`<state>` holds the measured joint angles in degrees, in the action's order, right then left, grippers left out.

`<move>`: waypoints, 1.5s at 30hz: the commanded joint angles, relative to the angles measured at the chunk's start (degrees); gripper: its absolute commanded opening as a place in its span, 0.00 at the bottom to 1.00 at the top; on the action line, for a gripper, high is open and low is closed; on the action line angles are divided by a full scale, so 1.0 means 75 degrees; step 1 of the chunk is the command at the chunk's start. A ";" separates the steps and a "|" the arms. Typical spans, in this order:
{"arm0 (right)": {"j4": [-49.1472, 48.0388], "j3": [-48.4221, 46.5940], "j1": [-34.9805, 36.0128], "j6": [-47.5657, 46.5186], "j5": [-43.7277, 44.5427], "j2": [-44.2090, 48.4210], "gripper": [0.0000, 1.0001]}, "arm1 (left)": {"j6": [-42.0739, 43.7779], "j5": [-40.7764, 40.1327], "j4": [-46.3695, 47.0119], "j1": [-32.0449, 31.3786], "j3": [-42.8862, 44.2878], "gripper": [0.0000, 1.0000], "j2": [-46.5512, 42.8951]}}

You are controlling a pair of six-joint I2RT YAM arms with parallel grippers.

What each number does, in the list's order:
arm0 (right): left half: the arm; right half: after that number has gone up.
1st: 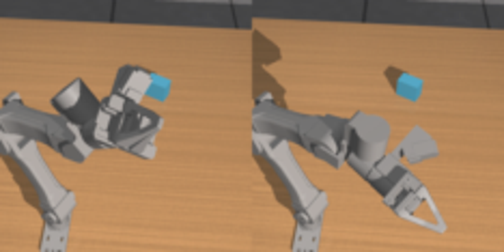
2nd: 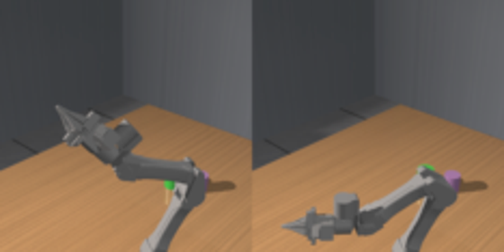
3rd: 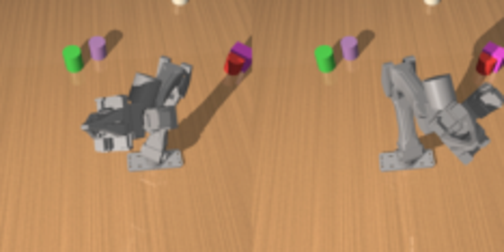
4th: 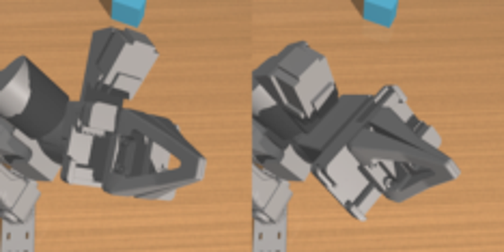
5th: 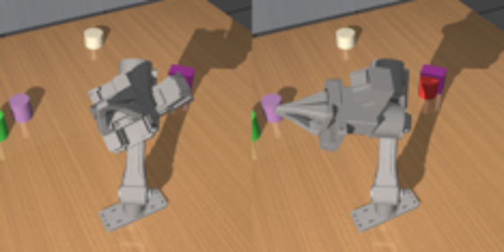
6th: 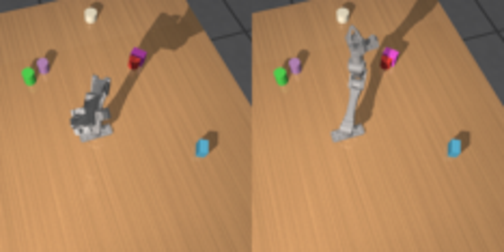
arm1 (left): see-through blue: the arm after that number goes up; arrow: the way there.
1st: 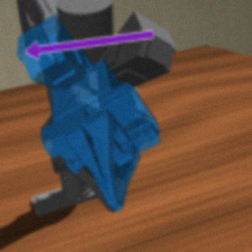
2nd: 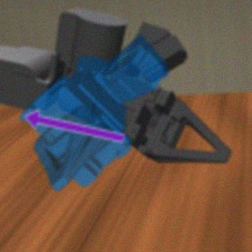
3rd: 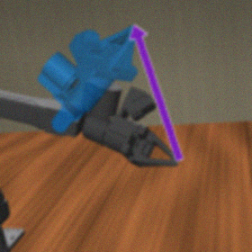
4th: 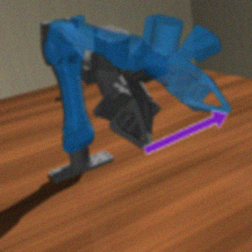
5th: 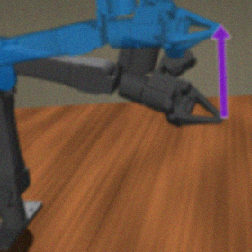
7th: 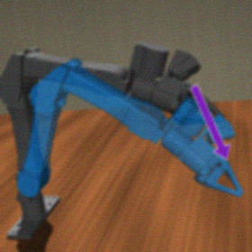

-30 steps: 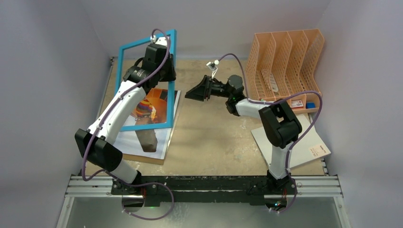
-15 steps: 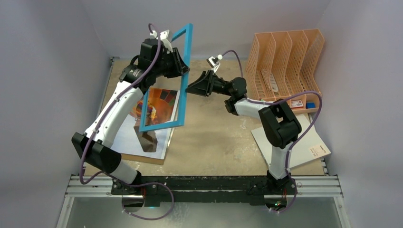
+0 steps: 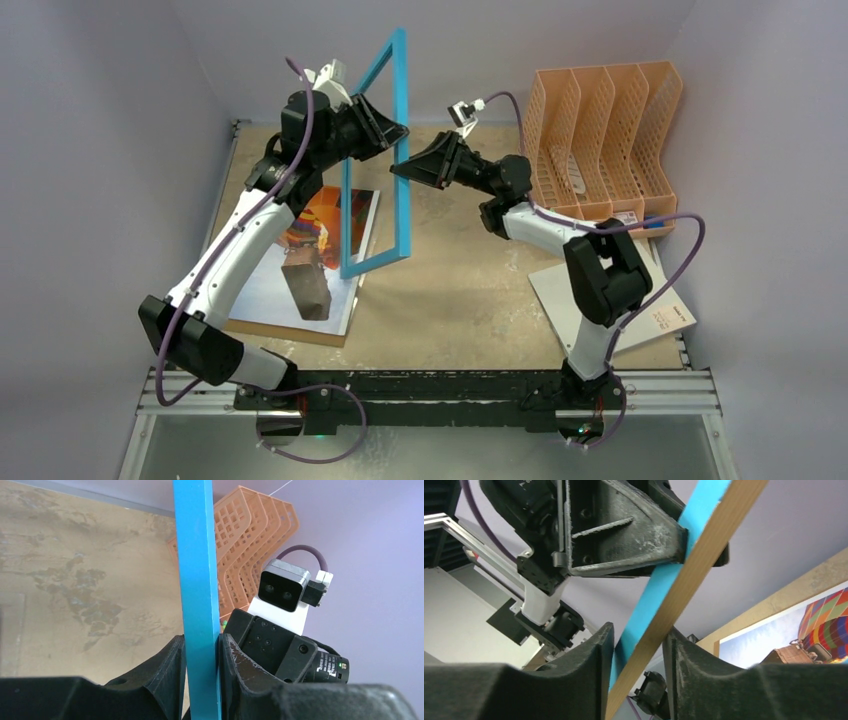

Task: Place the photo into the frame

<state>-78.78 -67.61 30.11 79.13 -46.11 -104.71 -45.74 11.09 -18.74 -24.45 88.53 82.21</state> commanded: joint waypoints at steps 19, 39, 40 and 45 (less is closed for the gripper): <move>0.5121 -0.0830 -0.0520 -0.2266 0.1180 0.2217 0.10 | 0.0026 0.0071 0.1119 0.0151 -0.0226 0.87 -0.0478; 1.3797 -0.3824 -0.0689 -0.5429 0.3569 0.0878 0.10 | 0.1290 -0.1859 -0.0252 0.0566 -0.1195 0.91 -0.1038; 1.3865 -0.3802 -0.0687 -0.5461 0.3616 0.0781 0.10 | 0.1327 -0.1904 -0.0240 0.0584 -0.1283 0.91 -0.1047; 1.3810 -0.3476 -0.0686 -0.5534 0.4121 0.0429 0.07 | 0.1560 -0.2228 -0.0389 0.0676 -0.1577 0.91 -0.1071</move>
<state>21.47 -95.42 25.06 41.50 -20.16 -100.44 -36.71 -2.59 -21.37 -20.23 77.49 75.24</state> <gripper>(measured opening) 0.239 0.915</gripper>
